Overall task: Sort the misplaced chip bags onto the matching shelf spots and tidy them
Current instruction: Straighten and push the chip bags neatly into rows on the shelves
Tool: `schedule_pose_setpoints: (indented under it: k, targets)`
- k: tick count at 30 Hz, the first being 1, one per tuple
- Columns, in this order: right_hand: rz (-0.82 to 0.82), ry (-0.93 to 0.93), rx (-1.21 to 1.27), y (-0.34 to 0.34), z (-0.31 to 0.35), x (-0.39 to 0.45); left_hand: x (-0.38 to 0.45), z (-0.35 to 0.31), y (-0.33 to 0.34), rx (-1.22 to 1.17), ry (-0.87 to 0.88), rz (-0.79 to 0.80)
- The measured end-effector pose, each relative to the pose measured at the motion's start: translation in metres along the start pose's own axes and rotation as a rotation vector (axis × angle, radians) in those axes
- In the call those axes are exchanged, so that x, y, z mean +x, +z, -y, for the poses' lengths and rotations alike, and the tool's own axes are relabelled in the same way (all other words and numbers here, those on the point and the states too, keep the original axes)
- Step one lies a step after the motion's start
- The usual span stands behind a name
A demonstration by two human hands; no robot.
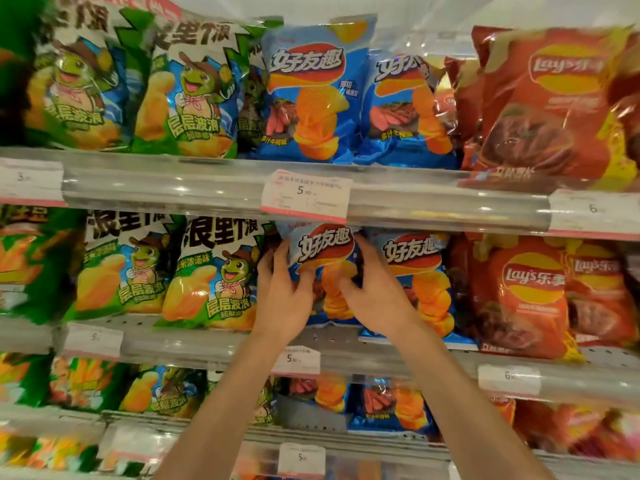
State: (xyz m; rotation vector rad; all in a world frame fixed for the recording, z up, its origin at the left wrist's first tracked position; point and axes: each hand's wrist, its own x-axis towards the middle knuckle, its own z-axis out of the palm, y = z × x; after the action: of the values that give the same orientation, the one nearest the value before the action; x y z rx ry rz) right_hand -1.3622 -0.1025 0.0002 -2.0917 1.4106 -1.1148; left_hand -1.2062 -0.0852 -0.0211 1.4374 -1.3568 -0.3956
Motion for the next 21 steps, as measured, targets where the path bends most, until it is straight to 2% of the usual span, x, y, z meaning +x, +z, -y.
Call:
schedule_pose_setpoints:
  k: [5,8,14,21]
  targets:
    - [0.120,0.076,0.003,0.014,0.003,0.011,0.016,0.004,0.006,-0.012,0.007,0.034]
    - [0.100,0.066,-0.005,0.019,0.002,0.008,0.017,0.007,0.010,0.020,0.002,0.060]
    - [0.066,0.055,0.111,0.016,0.000,-0.007,0.011,0.012,0.010,0.044,0.117,0.003]
    - [0.010,0.105,0.291,0.023,0.008,0.019,0.027,0.010,0.014,0.151,0.054,0.051]
